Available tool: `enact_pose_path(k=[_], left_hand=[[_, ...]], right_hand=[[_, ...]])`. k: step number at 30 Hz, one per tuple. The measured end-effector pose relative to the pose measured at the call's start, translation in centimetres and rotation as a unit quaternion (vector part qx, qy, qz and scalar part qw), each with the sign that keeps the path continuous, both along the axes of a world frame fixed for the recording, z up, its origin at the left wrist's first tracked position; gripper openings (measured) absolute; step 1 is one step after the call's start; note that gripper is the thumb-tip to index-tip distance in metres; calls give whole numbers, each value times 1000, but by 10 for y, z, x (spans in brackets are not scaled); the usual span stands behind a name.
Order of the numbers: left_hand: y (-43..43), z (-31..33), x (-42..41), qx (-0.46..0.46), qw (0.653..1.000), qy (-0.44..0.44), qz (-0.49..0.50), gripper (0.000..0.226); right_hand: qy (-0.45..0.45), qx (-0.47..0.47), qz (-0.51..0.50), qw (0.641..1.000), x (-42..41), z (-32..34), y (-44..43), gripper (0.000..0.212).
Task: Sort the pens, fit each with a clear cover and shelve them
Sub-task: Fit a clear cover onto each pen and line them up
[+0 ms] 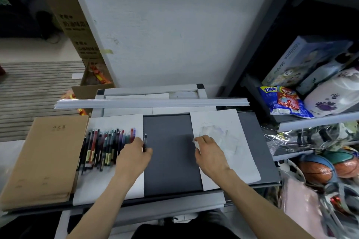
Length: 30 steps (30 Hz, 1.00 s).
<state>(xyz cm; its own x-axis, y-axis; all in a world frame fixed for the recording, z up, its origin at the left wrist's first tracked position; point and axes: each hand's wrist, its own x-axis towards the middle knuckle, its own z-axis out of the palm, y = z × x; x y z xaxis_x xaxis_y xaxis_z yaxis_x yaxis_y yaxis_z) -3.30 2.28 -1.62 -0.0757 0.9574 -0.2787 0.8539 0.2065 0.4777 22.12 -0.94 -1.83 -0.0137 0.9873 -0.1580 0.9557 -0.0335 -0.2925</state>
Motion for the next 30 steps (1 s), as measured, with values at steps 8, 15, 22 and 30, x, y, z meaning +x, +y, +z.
enact_pose_path(k=[8,15,22,30], left_hand=[[-14,1,11,-14,999,-37,-9,17],[-24,-5,5,-68,985,-152,33,24],[-38,15,15,-81,953,-291,39,31],[-48,57,27,-52,929,-363,-58,32]], right_hand=[[-60,35,-19,997,-3,-33,13,30],[-76,74,-6,994,2,-34,19,27],[299,-15,-173,938,-3,7,-2,14],[564,-46,-214,796,-13,78,-29,6]])
